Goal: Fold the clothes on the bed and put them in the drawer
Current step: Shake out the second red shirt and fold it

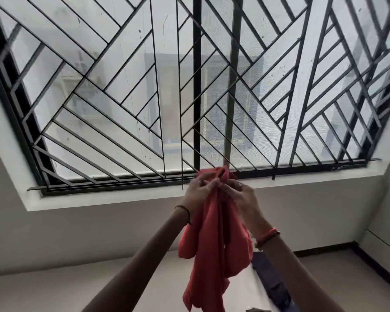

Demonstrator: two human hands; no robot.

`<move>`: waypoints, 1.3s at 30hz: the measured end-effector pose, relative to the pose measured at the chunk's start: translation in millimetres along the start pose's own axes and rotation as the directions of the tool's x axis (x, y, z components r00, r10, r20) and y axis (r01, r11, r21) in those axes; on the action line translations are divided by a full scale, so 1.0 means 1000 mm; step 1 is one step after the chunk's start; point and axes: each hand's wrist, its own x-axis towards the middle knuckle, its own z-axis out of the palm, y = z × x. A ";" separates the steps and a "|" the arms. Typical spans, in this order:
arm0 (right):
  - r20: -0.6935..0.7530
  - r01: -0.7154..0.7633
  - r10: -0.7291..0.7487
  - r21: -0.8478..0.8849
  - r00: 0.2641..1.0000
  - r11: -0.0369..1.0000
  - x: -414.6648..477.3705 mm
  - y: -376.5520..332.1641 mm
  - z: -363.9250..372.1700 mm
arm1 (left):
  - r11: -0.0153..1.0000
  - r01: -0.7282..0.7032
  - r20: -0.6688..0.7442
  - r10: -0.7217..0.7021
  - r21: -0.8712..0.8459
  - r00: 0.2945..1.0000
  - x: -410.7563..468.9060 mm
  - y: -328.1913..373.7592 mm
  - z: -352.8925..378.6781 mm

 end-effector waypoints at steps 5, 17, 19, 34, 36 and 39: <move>0.066 -0.076 0.080 -0.062 0.995 0.995 -0.002 0.018 -0.012 | 0.989 0.134 -0.138 -0.142 -0.061 0.980 -0.014 -0.033 0.003; -0.047 -0.145 0.137 -0.362 0.989 0.921 -0.009 0.043 -0.028 | 0.983 0.175 -0.066 -0.171 0.056 0.983 -0.017 -0.057 -0.005; -0.070 -0.181 0.169 -0.276 0.983 0.944 -0.006 0.044 -0.029 | 0.973 0.231 -0.055 -0.232 -0.017 0.971 -0.021 -0.053 -0.006; -0.035 -0.164 0.161 -0.151 0.986 0.975 -0.010 0.023 -0.008 | 0.925 0.287 -0.026 -0.302 -0.251 0.953 -0.028 -0.051 -0.015; -0.052 -0.138 0.130 -0.200 0.990 0.970 -0.012 0.020 -0.005 | 0.938 0.261 -0.048 -0.278 -0.227 0.959 -0.027 -0.052 -0.015; -0.082 -0.134 0.119 -0.221 0.990 0.966 -0.011 0.016 -0.001 | 0.959 0.223 -0.081 -0.240 -0.176 0.967 -0.026 -0.055 -0.016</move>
